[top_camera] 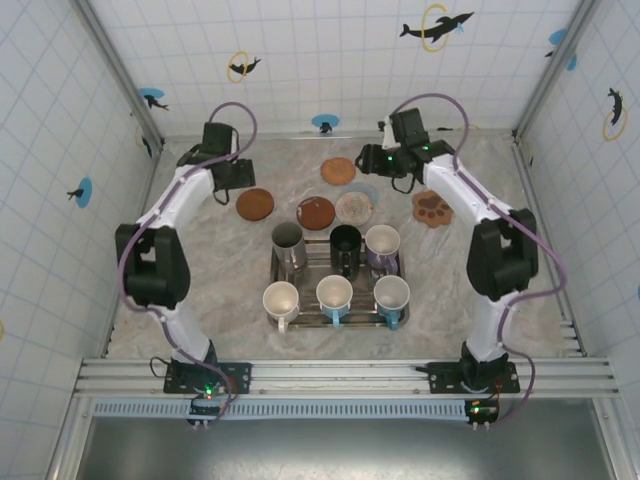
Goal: Place the cup by the coaster
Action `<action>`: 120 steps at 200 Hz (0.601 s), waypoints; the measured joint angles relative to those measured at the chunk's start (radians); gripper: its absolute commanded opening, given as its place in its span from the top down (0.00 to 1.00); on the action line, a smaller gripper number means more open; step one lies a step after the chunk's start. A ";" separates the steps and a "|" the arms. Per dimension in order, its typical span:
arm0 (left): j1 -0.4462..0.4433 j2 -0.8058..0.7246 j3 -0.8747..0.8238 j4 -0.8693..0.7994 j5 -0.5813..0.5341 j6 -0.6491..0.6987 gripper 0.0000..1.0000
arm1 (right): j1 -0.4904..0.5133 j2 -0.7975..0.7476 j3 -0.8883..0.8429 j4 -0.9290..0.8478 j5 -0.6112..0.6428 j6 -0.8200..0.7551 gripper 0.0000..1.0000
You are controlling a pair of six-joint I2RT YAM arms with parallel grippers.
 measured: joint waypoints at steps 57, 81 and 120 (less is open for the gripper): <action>0.006 -0.013 -0.207 0.083 0.113 -0.085 0.27 | 0.097 0.234 0.219 -0.118 -0.050 -0.014 0.32; 0.006 -0.011 -0.209 0.125 0.124 -0.090 0.26 | 0.117 0.284 0.266 -0.143 -0.059 -0.014 0.32; 0.006 0.042 -0.216 0.174 0.143 -0.099 0.27 | 0.123 0.330 0.323 -0.194 -0.060 -0.018 0.32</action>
